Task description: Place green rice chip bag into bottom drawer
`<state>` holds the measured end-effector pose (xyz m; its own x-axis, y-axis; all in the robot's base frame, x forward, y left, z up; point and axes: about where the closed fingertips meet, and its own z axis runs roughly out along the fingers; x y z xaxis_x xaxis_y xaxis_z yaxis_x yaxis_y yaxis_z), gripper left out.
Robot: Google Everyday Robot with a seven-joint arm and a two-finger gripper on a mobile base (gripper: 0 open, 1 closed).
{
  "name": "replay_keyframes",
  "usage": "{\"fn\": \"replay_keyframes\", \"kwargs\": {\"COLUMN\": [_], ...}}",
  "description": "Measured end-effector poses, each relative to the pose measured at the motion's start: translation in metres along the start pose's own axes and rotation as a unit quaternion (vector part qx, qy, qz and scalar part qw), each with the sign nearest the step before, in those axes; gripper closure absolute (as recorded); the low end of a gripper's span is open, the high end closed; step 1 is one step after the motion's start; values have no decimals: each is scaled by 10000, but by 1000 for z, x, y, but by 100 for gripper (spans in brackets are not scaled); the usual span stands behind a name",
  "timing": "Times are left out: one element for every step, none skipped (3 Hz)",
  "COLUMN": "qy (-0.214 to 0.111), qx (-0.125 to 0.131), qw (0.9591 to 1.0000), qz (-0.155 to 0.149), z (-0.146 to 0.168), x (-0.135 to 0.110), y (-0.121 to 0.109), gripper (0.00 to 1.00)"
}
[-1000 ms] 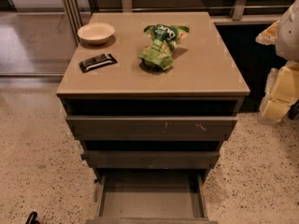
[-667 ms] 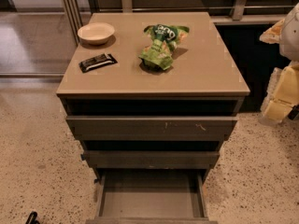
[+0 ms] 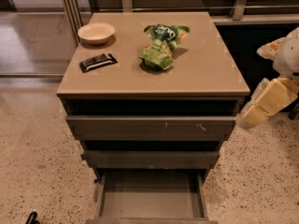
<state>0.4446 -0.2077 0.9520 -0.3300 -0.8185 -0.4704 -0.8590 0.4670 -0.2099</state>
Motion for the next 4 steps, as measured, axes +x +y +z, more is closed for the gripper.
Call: {"fn": "replay_keyframes", "kwargs": {"qy": [-432,-662,-568,-563], "qx": [73,148,218,230], "qw": [9988,9973,9976,9977], "qz": [198,288,331,304], "z": [14,32,48,49], "x": [-21,-46,-70,-76], "y": [-13,-39,-66,-67], "gripper": [0,0,0,0]}}
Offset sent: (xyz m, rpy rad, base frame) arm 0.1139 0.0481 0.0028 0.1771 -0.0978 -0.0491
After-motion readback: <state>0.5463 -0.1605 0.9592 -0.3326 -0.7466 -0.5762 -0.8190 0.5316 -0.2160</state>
